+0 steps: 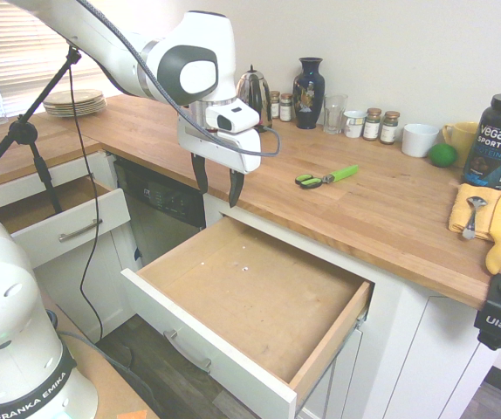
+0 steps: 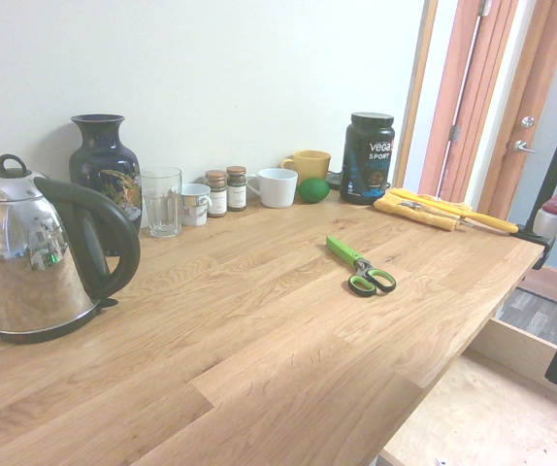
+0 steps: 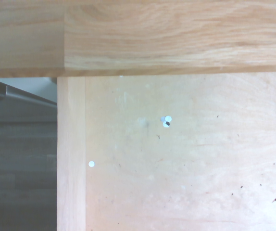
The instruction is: Put scissor in the drawer
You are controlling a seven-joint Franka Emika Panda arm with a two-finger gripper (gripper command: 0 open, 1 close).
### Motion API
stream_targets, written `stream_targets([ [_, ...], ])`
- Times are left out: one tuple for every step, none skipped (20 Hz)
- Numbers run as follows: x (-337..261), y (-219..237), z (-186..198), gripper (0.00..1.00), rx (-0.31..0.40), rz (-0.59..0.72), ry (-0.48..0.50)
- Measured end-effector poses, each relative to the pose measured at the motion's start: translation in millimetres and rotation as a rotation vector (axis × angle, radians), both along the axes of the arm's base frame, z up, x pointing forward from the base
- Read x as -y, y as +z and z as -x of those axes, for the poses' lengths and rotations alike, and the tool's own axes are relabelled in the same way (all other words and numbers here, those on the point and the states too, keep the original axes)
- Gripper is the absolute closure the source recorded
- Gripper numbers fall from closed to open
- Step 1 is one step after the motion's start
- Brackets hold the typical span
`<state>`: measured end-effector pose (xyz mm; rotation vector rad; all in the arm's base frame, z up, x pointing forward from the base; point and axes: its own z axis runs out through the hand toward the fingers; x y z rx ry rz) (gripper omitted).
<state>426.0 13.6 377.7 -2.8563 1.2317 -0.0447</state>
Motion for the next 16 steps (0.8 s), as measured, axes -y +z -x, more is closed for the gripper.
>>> stream_targets([
  [0.0, -0.5, -0.1, 0.0, -0.001, 0.001, 0.001],
  [0.2, -0.6, -0.1, 0.0, -0.001, 0.006, 0.005],
  [0.3, -0.7, -0.2, 0.0, -0.001, 0.008, 0.006],
  [0.4, -0.5, -0.8, 0.0, -0.001, 0.01, 0.007],
  [0.5, -0.3, -1.7, 0.0, -0.001, 0.01, 0.006],
  [0.6, 0.3, -3.2, 0.0, 0.0, 0.01, 0.004],
  [0.8, 0.8, -5.4, 0.0, 0.002, 0.01, 0.001],
  [1.4, 1.8, -9.0, 0.0, 0.006, 0.013, -0.007],
  [2.8, 2.4, -13.6, 0.0, 0.012, 0.018, -0.021],
  [4.4, 2.6, -19.2, 0.0, 0.021, 0.024, -0.037],
  [6.1, 1.1, -25.3, 0.0, 0.025, 0.027, -0.055],
  [8.3, -0.7, -32.3, 0.0, 0.033, 0.029, -0.078],
  [10.3, -3.0, -39.6, 0.0, 0.041, 0.028, -0.102],
  [11.7, -5.1, -48.2, 0.0, 0.053, 0.027, -0.131],
  [12.8, -6.6, -57.4, 0.0, 0.069, 0.031, -0.159],
  [13.3, -7.3, -66.6, 0.0, 0.083, 0.038, -0.186],
])
